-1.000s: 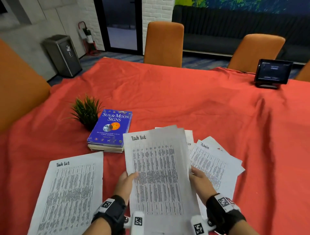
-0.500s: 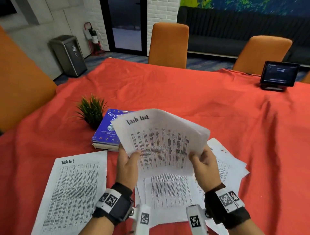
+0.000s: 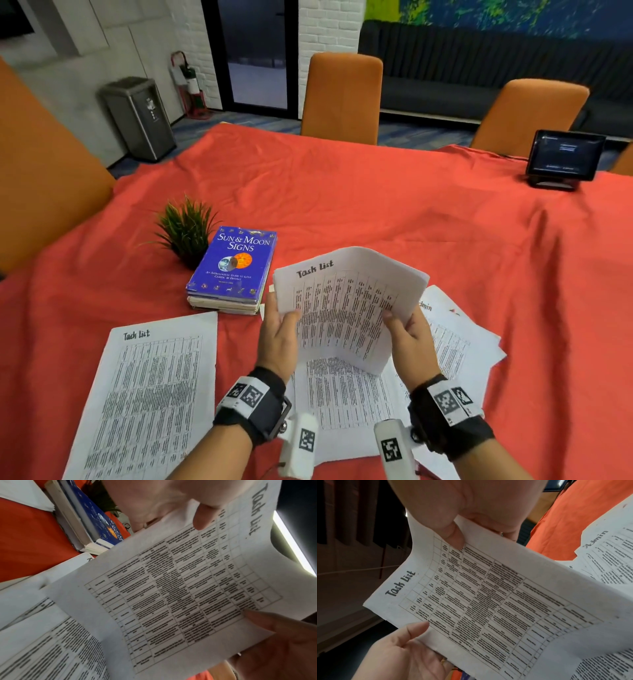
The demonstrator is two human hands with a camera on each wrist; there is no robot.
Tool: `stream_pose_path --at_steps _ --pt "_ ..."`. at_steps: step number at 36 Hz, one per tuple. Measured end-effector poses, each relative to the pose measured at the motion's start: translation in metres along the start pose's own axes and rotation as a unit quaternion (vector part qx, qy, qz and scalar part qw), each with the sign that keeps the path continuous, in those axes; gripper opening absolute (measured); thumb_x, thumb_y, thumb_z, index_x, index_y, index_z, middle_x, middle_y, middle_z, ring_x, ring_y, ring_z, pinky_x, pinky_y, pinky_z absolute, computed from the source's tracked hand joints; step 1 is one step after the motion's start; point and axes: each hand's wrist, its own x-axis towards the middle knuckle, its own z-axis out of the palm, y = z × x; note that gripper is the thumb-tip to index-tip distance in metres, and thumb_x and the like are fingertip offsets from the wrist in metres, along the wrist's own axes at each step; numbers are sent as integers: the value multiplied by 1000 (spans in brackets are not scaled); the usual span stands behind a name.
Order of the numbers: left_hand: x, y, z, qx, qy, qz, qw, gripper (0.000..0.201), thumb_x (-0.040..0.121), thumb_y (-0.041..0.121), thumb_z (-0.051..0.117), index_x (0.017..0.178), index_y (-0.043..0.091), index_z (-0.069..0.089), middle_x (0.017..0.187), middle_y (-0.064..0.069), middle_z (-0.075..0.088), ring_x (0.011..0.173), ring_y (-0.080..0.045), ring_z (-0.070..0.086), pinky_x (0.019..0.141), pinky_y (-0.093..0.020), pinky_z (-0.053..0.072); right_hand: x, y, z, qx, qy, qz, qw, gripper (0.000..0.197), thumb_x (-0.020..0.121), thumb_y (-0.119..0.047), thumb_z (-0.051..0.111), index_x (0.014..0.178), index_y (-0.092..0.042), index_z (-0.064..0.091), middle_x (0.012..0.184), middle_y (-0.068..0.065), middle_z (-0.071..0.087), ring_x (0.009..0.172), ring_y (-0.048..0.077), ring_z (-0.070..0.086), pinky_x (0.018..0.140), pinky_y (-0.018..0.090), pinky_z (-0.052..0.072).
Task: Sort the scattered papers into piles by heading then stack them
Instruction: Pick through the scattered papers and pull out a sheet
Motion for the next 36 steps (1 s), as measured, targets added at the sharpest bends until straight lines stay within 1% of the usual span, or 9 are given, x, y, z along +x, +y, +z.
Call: stream_pose_path --at_steps 7,14,18,21,23,27,30,33,36 --pt "0 -35 -5 80 -14 -43 996 33 96 11 47 122 31 53 116 20 65 112 5 59 94 -10 43 2 20 0 -37 6 36 999 24 98 -9 46 118 -16 58 113 2 68 109 22 62 96 47 49" --pt "1 -28 -34 98 6 -65 993 28 100 16 45 124 29 52 124 13 61 116 5 56 99 -18 41 2 23 11 -61 -17 13 998 18 96 -10 51 110 -18 60 106 0 70 100 18 66 84 35 53" --pt "-2 -26 -92 170 70 -92 979 22 99 16 46 115 25 58 105 9 68 97 -4 63 81 -21 47 1 29 25 -87 -54 49 994 17 94 -11 55 102 -26 55 92 3 72 83 12 69 80 36 54" --pt "-9 -32 -149 226 107 -166 954 32 96 33 45 123 18 56 116 -1 66 106 -21 62 93 -37 48 -2 42 25 -125 -77 84 986 20 92 -17 59 106 -30 55 96 3 72 86 16 70 84 43 54" --pt "-14 -37 -192 243 126 -206 940 27 97 26 46 117 15 60 112 -5 67 103 -24 61 91 -37 45 -5 51 22 -143 -90 109 980 19 92 -18 59 106 -30 56 96 4 72 87 18 70 86 45 54" --pt "-27 -34 -252 265 146 -267 915 12 89 20 59 82 19 68 88 -4 71 76 -18 64 71 -27 47 -12 68 12 -178 -101 145 968 15 93 -16 56 104 -25 59 95 7 71 87 21 69 87 47 53" --pt "-32 -47 -294 296 146 -310 892 11 91 18 62 84 12 70 84 -4 72 69 -12 61 61 -24 43 -18 80 3 -204 -95 161 961 15 94 -14 54 108 -16 60 96 9 71 86 22 68 86 45 53" --pt "-34 -61 -326 336 129 -329 873 16 92 21 62 81 13 70 83 1 72 81 -19 66 66 -20 46 -23 89 -4 -226 -95 175 954 16 93 -16 54 107 -19 60 96 5 71 84 19 68 84 43 53" --pt "-31 -75 -345 332 133 -350 866 16 91 19 61 89 7 72 88 -8 74 86 -25 68 82 -35 51 -25 96 -9 -236 -91 185 950 14 93 -16 54 106 -20 61 95 5 71 83 19 69 84 44 52"
